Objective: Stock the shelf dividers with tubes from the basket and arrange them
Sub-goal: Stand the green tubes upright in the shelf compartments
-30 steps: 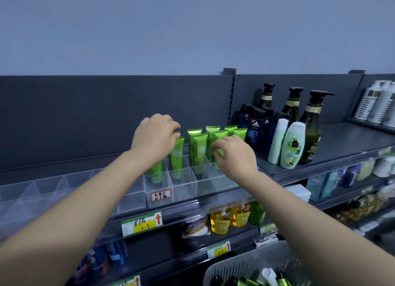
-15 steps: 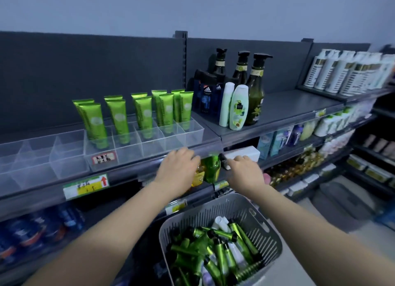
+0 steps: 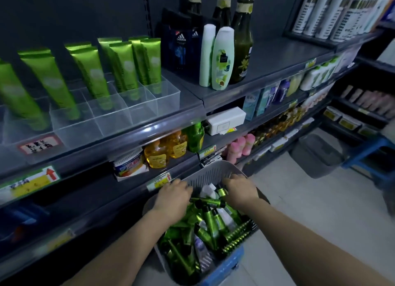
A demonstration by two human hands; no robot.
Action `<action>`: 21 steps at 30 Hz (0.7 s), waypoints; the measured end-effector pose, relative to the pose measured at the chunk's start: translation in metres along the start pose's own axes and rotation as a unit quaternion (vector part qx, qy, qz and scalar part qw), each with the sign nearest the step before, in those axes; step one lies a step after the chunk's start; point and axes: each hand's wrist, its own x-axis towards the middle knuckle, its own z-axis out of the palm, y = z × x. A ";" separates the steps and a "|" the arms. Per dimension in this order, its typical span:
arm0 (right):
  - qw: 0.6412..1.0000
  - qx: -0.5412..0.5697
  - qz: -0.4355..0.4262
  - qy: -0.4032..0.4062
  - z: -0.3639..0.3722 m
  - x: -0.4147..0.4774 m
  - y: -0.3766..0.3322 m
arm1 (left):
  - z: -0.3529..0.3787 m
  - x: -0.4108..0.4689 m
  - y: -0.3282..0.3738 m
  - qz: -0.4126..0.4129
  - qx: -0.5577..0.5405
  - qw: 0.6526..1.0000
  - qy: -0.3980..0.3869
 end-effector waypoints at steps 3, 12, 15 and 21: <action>1.000 0.003 -0.002 -0.027 0.023 0.008 0.001 | 0.021 0.008 0.002 -0.004 -0.019 1.000 -0.020; 0.992 0.009 -0.038 -0.117 0.078 0.043 0.015 | 0.090 0.032 0.017 -0.071 -0.102 0.986 -0.112; 0.989 0.009 -0.059 -0.132 0.095 0.058 0.018 | 0.112 0.040 0.022 -0.111 -0.126 0.978 -0.126; 0.984 0.037 -0.100 -0.142 0.129 0.083 0.021 | 0.149 0.056 0.029 -0.216 -0.179 0.947 -0.157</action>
